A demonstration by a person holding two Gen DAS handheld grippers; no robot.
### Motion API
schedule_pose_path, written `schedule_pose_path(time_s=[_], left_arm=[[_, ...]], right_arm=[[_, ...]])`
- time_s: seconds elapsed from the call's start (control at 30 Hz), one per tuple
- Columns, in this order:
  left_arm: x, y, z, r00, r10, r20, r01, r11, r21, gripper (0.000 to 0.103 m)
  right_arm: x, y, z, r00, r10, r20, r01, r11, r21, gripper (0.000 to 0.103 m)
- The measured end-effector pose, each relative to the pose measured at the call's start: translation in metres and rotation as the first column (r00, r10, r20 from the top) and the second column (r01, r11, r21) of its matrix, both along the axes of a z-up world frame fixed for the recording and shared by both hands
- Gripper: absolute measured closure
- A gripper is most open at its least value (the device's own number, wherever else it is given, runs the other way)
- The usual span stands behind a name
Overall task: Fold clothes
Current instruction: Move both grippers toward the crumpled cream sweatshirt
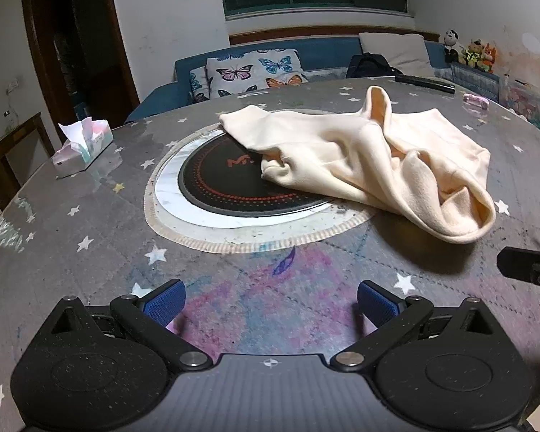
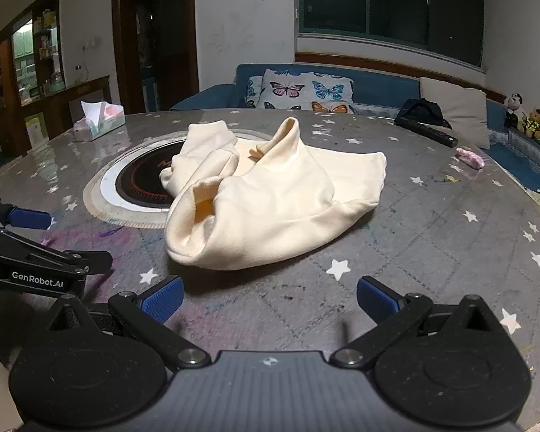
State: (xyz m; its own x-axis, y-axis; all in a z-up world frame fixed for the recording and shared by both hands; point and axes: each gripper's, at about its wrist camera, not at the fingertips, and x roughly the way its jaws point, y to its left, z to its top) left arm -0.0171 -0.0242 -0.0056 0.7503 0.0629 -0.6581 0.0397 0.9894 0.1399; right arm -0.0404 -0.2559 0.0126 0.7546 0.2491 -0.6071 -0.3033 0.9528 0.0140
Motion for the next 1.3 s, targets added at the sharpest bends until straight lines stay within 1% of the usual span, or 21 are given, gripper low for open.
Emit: schedule_pose_path(time_s=[0.67,1.3], left_arm=[[-0.006,-0.009,0.001,1.000,-0.027,0.000,0.027,1.000,0.014,0.000],[-0.001,-0.013,-0.001,0.999,-0.038,-0.010,0.038,0.999,0.017,0.000]], right_arm=[[-0.002,0.004,-0.004,1.000,0.011,-0.023,-0.012,1.000,-0.010,0.000],[0.004,0.005,-0.007,0.999,0.008,-0.037,-0.009,1.000,-0.005,0.000]])
